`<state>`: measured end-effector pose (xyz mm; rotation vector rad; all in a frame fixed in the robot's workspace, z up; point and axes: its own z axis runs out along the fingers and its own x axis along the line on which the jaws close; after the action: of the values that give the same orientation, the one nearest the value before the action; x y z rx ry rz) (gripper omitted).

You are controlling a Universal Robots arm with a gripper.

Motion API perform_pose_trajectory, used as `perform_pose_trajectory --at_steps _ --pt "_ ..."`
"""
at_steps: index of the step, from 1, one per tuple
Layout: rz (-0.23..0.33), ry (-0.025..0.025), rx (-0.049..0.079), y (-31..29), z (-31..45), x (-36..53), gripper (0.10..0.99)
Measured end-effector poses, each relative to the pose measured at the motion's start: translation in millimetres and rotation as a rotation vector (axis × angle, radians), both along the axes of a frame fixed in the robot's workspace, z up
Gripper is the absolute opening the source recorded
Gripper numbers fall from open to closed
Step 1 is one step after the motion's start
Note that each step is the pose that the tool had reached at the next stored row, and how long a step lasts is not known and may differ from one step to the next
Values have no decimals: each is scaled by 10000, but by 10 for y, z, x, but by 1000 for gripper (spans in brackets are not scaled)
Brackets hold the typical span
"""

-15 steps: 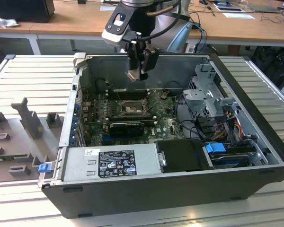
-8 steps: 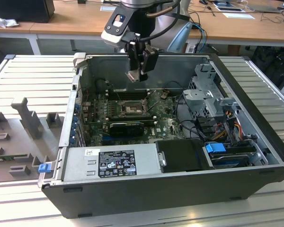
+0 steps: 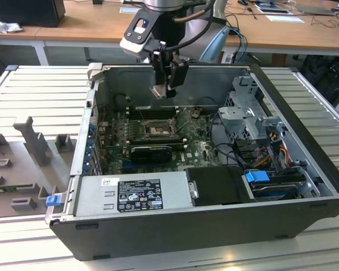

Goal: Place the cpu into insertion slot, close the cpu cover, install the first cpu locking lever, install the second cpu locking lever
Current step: 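Place the cpu into insertion slot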

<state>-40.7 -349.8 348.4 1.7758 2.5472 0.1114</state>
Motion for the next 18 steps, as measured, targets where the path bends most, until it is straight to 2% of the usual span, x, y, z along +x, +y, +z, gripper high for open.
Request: perform_pose_trajectory --at_steps 8,9,13,16,18 --pt "-396 0 -1 0 -32 0 529" --pt "-835 -1 1 0 -38 0 529" --pt "-1994 1 -1 0 -58 0 529" --pt "-2380 0 -13 0 -89 0 529" --pt "-2423 -4 -47 2 -116 0 529"
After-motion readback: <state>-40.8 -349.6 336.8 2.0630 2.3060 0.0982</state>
